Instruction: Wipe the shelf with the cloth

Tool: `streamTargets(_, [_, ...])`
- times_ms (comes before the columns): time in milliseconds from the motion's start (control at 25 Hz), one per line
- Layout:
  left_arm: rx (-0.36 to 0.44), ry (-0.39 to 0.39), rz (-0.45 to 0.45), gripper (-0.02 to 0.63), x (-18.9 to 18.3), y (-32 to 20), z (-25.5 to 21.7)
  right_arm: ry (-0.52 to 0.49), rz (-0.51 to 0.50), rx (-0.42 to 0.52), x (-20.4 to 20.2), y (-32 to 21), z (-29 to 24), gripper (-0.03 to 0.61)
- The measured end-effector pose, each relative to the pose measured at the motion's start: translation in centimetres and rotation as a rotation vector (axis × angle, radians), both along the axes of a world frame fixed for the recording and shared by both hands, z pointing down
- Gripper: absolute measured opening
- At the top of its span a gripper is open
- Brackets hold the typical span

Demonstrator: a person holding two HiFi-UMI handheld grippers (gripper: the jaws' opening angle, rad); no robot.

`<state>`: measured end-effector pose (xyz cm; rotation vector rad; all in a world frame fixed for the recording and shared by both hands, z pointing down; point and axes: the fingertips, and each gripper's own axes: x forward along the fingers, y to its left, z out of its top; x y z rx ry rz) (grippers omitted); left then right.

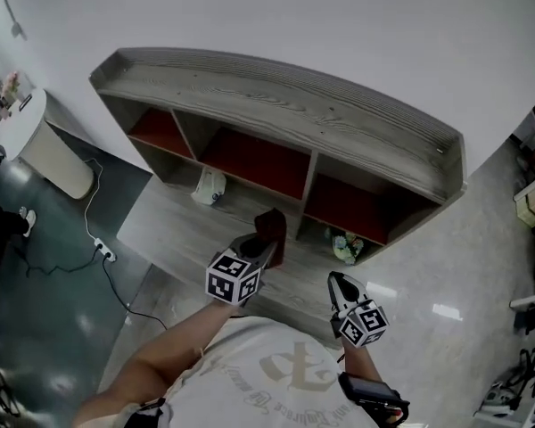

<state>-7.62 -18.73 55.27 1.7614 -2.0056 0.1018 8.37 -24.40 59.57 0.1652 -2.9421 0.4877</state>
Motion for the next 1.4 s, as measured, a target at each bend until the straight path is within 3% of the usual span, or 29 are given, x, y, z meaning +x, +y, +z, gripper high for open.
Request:
streamTargets(160, [0.05,-0.011,0.008,0.075,-1.1,1.0,-1.2,0.004,-0.021,-0.001,-1.4,1.1,0.0,0.005])
streamTargets(360, [0.149,0.034,0.039,0.075,-2.2,1.0,-3.5,0.011,-0.041,0.002,-2.6,2.0,0.0,0.005])
streamTargets(600, [0.183,0.057,0.054,0.077,-3.9,-1.5,-6.3,0.013,-0.049,0.003,-3.4,2.9,-0.2,0.005])
streamTargets(720, [0.141,0.064,0.095,0.077,-4.4,-3.7,-7.2,0.018,-0.051,0.008,-3.5,3.2,-0.2,0.005])
streamTargets(920, [0.084,-0.05,0.158,0.077,-5.3,-7.3,-8.8,0.018,-0.041,0.011,-3.6,3.4,-0.4,0.005])
streamTargets(1080, [0.055,-0.091,0.207,0.077,-6.2,-10.1,-9.9,0.014,-0.016,0.005,-3.4,3.3,-0.5,0.005])
streamTargets(1400, [-0.198,-0.18,0.303,0.078,-7.5,-14.4,-6.7,0.012,0.037,-0.002,-2.5,2.8,-0.4,0.005])
